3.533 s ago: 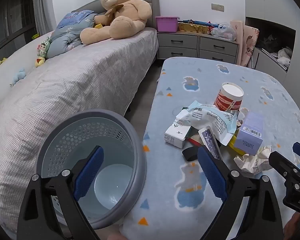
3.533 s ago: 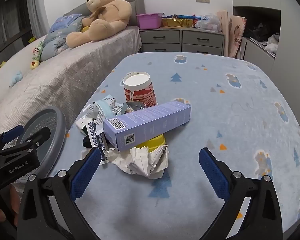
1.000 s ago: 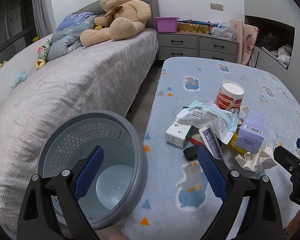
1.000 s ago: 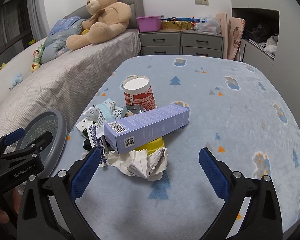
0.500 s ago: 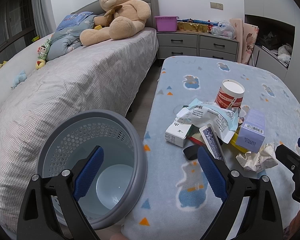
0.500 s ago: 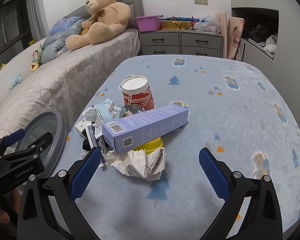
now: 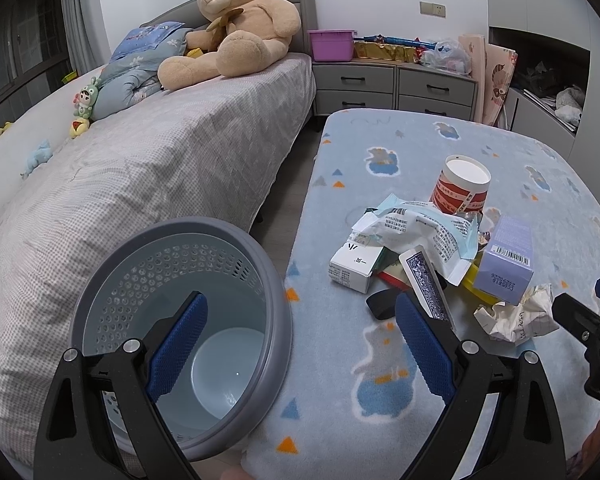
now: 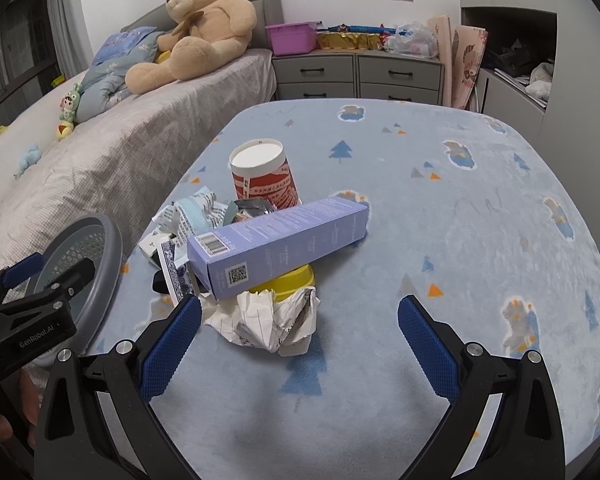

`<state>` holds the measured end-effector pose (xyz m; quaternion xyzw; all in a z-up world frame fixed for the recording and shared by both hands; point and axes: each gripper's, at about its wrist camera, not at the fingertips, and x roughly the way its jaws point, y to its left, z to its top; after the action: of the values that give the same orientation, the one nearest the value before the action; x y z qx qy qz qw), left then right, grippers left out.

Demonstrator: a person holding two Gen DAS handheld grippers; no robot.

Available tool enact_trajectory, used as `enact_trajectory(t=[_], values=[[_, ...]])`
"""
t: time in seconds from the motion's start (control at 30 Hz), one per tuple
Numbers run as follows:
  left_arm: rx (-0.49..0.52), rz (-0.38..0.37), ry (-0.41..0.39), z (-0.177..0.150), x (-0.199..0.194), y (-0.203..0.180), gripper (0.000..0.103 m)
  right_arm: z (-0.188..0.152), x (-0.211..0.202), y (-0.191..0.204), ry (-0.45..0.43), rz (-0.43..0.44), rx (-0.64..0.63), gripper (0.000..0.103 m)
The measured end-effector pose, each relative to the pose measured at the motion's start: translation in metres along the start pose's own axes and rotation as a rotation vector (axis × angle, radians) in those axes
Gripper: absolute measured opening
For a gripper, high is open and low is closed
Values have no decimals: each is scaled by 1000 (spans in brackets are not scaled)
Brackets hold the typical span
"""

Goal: Collect trash
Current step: 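Grasp the crumpled white paper with the right gripper and lift it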

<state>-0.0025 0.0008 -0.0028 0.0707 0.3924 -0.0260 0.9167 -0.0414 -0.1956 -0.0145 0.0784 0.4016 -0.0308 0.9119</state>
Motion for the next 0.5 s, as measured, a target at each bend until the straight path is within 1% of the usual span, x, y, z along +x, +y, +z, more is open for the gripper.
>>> enact_trajectory(t=[0.2,0.33,0.5], values=[[-3,3,17,-1,9,4,91,-10,16,0,42,8,-5,97],[1,-4,30,0,13,2,91,-15,30,-2,83,23,24,97],[8,-4,43,-3,18,0,91,-17,42,3,101,32,28,97]])
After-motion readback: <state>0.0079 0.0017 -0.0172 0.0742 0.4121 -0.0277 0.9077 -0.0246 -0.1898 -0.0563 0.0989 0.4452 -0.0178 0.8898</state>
